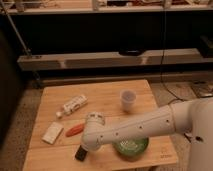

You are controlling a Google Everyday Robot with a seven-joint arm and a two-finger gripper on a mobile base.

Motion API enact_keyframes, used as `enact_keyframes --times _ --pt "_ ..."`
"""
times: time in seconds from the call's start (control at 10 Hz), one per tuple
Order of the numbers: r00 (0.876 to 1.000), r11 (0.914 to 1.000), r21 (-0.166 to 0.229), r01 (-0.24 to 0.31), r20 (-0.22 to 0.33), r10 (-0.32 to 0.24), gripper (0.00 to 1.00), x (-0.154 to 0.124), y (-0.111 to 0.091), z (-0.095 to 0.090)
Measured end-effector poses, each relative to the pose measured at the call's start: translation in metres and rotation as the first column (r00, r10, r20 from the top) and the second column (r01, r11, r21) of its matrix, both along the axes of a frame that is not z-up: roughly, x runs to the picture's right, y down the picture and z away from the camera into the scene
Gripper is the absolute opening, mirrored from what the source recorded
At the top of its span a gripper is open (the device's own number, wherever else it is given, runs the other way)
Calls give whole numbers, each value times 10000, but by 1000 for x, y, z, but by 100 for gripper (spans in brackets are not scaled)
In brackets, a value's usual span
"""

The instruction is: Push the eraser across the table

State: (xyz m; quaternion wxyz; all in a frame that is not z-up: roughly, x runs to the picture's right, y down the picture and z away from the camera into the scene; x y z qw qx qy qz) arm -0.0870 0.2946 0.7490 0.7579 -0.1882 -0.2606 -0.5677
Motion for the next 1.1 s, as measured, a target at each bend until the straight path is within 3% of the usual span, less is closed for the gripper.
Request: enact_keyframes --times 1.1 --pt "9929 9985 113 541 1058 -550 0 -24 -6 10"
